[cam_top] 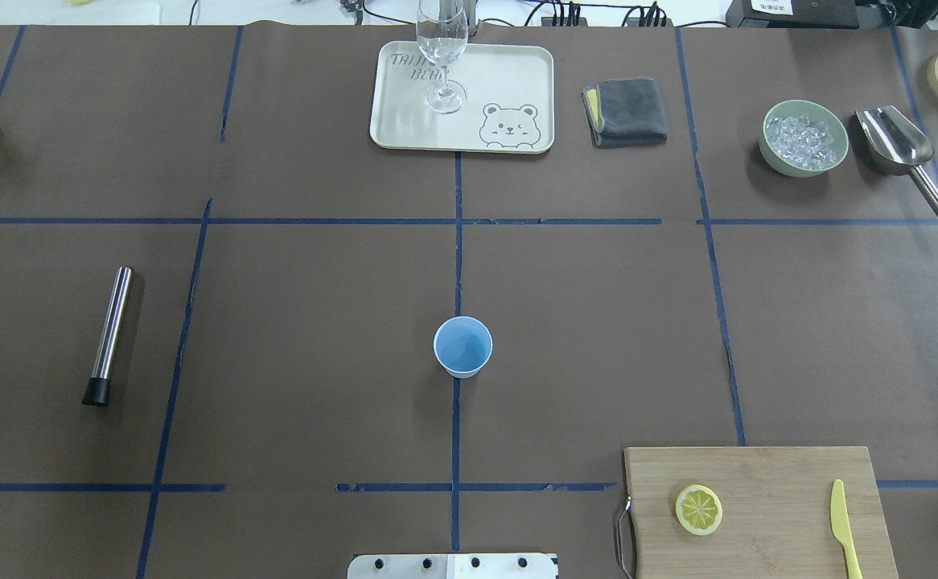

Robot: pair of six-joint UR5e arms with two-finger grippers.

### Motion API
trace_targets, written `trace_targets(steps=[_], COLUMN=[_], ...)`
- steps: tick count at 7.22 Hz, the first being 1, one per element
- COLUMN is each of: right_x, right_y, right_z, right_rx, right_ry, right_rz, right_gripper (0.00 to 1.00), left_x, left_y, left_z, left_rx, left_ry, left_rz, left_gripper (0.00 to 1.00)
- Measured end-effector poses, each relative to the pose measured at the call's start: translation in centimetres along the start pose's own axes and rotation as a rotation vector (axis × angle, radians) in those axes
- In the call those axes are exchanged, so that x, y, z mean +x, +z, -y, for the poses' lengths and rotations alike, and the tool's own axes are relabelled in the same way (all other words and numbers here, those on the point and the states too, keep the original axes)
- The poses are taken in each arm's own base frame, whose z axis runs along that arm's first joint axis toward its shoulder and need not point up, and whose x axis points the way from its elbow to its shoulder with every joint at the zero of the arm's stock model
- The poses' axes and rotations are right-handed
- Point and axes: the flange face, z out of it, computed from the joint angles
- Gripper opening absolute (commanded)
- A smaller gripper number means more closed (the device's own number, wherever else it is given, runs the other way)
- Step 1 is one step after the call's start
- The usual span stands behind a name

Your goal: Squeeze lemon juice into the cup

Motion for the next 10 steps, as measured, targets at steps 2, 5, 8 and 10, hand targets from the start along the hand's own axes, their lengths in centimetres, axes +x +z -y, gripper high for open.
trace_targets(steps=[2,5,8,10], right_x=[-0.2,-1.9,-4.9,-5.8], right_y=[-0.1,-1.3,-2.8,-2.4], right_z=[0.2,1.8,4.3,4.3], right_rx=[0.003,0.025,0.06,0.053], right_ry=[0.0,-0.027,-0.081,-0.059], right_rz=[0.0,0.003,0.018,0.021], right_gripper=[1.0,1.0,1.0,1.0], left_x=[0.0,1.2,6.3,11.7], left_y=[0.0,-1.0,-2.1,-0.7], left_z=[0.0,0.6,2.5,4.6], left_rx=[0.001,0.024,0.05,0.026], left_ry=[0.001,0.026,0.096,0.099], left_rz=[0.0,-0.001,-0.018,-0.056], left_gripper=[1.0,1.0,1.0,1.0])
